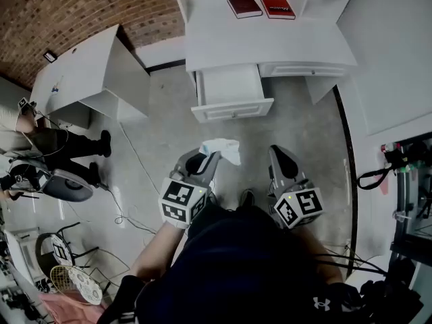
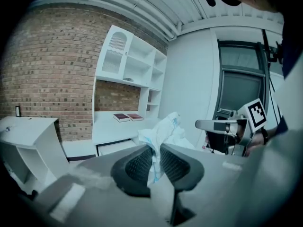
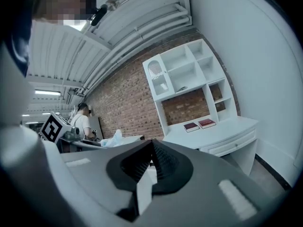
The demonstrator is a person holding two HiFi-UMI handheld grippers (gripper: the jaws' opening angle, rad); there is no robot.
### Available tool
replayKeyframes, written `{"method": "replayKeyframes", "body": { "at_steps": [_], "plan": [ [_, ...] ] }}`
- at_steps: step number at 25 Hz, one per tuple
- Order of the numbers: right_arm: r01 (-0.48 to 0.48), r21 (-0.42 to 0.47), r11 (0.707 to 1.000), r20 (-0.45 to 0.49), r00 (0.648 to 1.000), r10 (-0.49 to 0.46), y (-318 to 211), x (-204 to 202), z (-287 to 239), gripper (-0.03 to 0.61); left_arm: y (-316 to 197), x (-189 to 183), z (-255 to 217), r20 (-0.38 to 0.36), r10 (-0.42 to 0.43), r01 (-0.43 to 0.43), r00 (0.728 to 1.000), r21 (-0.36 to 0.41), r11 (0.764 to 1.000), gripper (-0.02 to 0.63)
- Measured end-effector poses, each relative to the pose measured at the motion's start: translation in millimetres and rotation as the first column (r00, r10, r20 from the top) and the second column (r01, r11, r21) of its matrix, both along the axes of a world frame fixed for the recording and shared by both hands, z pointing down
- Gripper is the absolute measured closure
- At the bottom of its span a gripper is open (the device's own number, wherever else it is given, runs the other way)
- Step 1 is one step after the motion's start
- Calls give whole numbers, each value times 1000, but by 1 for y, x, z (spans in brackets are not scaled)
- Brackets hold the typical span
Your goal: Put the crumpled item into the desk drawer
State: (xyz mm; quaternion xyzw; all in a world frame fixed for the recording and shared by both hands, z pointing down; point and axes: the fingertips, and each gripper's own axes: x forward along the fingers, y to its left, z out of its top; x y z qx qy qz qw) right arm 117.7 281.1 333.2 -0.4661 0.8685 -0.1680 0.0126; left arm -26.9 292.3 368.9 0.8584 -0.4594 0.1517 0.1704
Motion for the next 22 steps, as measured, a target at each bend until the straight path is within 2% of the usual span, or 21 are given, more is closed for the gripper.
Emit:
{"method": "replayKeyframes", "body": {
  "at_steps": [6,12,22],
  "plan": [
    [41,-11,999,22,999,-41,-2,27,8,577,3,22,-1,10,-62,62,998,9,998,560],
    [65,-32,997,23,998,-65,-13,24,15,577,-3,13,6,16,-105,106,994,-19,994,560],
    [14,-71,997,-27,1000,-16,-78,-2,25,577,-75,-20,23,-20,-72,71,997,-44,997,560]
  ]
}}
